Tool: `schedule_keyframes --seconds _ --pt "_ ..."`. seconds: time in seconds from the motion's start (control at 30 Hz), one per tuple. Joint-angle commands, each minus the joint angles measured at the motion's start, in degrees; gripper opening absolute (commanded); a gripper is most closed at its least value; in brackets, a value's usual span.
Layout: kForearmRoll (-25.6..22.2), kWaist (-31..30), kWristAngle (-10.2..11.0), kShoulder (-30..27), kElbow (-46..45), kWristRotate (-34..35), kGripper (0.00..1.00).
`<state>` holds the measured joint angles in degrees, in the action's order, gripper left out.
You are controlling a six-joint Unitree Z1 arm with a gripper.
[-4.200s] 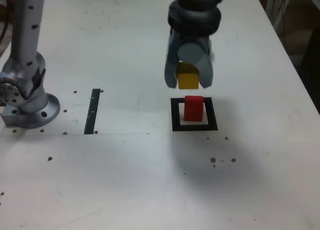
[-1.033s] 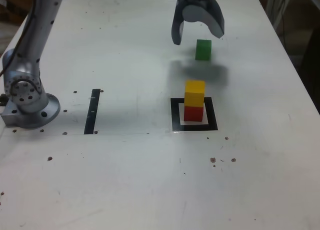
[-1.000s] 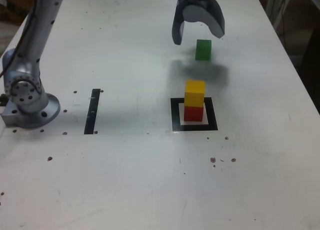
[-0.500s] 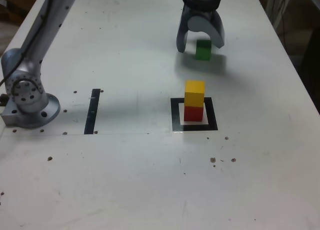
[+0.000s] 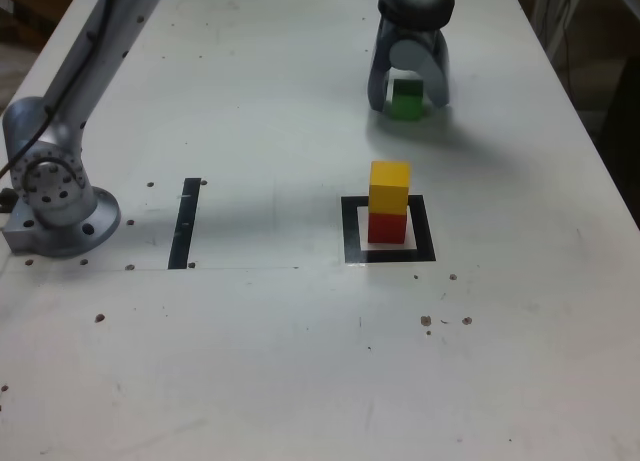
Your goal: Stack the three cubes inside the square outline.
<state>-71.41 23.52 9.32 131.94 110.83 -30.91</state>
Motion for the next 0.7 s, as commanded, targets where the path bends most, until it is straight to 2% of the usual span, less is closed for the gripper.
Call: schedule_keyframes --seconds 0.0,0.37,0.67 --pt "0.4 0.09 0.08 0.2 -0.17 0.06 0.4" --pt "1.41 0.13 -1.12 -0.29 -0.56 -0.17 0.16" --pt "0.5 0.02 -2.61 0.05 -0.36 -0.65 0.15"
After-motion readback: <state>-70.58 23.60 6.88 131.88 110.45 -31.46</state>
